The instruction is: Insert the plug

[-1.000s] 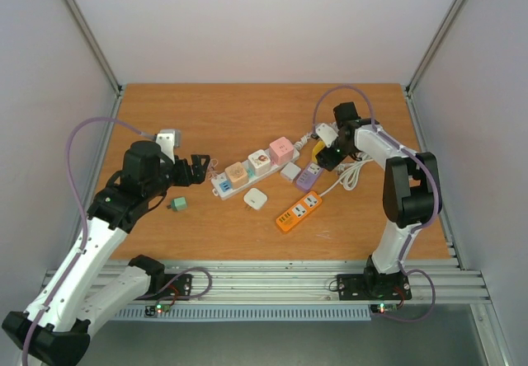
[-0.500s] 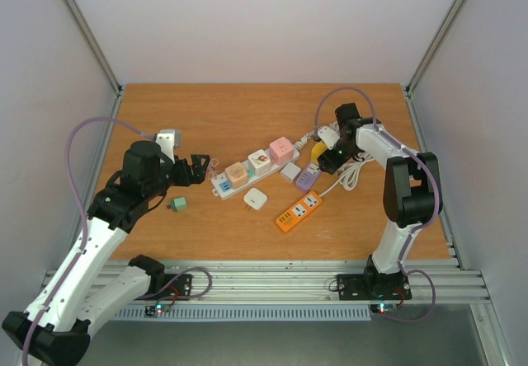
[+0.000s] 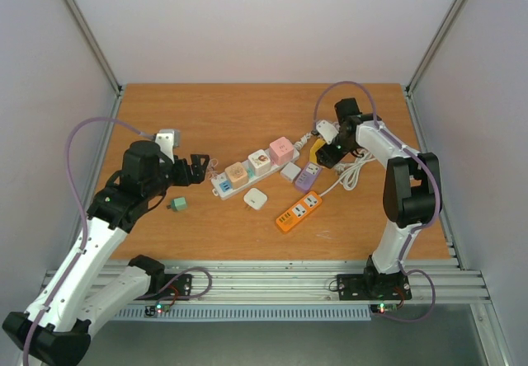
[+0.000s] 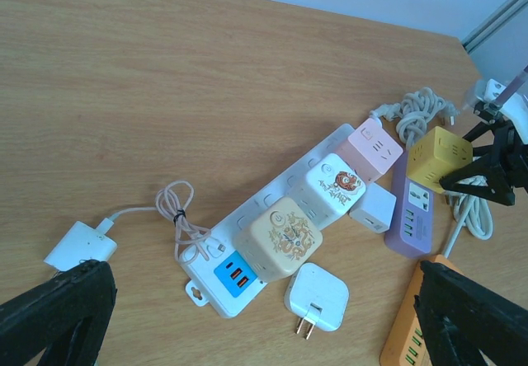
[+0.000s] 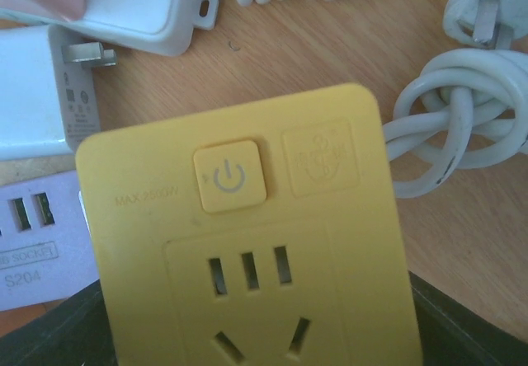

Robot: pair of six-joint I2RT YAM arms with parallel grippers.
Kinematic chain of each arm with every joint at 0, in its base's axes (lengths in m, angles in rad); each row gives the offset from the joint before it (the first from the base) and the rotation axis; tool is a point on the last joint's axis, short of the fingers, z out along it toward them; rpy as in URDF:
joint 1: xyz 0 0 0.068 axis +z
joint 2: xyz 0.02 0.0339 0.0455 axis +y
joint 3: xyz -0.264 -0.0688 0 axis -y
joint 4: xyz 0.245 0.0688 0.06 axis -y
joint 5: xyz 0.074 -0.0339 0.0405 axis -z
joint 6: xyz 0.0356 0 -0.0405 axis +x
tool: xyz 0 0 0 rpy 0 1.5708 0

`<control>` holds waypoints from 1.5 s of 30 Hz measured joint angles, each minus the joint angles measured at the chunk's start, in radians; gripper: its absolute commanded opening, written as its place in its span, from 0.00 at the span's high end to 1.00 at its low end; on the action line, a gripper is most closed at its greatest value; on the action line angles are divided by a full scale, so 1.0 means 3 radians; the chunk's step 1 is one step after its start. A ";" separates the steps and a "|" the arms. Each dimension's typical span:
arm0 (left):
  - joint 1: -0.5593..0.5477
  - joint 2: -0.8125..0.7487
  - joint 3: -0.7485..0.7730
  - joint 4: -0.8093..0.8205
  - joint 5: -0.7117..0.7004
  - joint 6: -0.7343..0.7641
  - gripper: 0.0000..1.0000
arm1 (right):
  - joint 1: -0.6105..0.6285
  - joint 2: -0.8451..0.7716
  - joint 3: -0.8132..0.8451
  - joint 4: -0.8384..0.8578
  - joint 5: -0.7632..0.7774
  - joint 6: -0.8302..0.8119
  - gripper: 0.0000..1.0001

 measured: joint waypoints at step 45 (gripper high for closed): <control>0.0070 0.0104 0.0000 0.0000 0.0120 0.0000 0.01 | 0.0053 -0.0243 -0.0369 0.0624 -0.0001 0.0008 0.03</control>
